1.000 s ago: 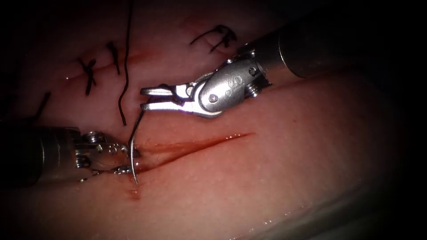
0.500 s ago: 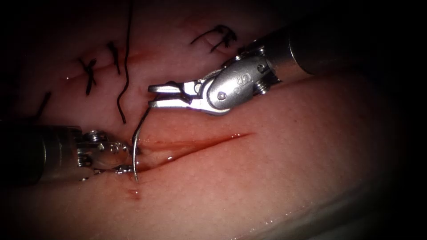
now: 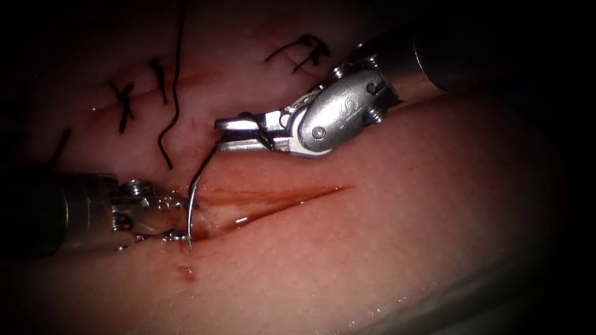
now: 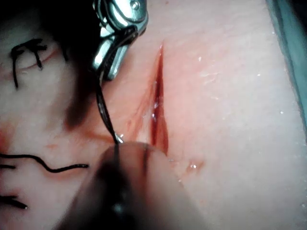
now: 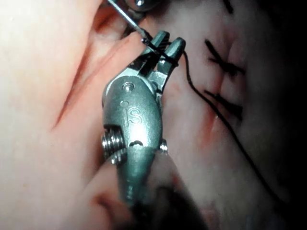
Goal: Wound Closure
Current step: Use the right gripper to throw the needle through the buttom of the wound
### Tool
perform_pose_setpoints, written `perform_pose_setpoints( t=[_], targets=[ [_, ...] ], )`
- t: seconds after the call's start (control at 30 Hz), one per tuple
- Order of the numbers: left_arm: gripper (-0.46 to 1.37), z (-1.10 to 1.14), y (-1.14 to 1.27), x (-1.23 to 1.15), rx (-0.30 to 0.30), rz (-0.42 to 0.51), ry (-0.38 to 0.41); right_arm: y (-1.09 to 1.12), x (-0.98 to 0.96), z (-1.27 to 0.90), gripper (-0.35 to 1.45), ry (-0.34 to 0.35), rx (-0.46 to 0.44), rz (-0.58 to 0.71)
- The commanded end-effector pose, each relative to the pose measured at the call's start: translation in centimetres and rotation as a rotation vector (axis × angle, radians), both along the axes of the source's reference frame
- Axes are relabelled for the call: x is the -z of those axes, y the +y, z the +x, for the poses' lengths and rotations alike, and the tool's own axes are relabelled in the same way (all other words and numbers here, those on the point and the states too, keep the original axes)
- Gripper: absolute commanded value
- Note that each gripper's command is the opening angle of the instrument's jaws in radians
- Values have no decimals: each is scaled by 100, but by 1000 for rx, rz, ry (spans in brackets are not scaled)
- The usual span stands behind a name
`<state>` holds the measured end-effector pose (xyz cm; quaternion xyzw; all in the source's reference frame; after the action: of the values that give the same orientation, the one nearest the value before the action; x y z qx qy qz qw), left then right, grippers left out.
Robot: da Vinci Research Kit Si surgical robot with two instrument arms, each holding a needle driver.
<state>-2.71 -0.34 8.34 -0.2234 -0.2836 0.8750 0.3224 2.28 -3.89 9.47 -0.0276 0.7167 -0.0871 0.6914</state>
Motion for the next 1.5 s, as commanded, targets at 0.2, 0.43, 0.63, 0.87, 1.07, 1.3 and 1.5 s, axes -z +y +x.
perform_pose_setpoints(
  t=[0.2,0.43,0.63,0.87,1.07,1.3,1.5],
  targets=[
    [123,0,4,-5,-2,-9,3,2,7,-4,-35,4,-5,-6],
    [122,1,2,-8,-8,-16,0,7,15,-11,-35,9,-7,-49],
    [119,0,2,-8,-9,-16,-1,12,20,-17,-35,7,-14,-66],
    [119,-2,1,-8,-10,-17,-4,13,28,-17,-35,20,-28,-88],
    [120,-2,-1,-6,-13,-17,-7,13,33,-18,-35,13,-38,-167],
    [122,-3,-3,-3,-14,-17,-8,6,29,-13,-35,6,-38,-233],
    [127,-1,-2,-1,-12,-12,-9,-10,21,-3,-35,-16,-11,-276]
  ],
)
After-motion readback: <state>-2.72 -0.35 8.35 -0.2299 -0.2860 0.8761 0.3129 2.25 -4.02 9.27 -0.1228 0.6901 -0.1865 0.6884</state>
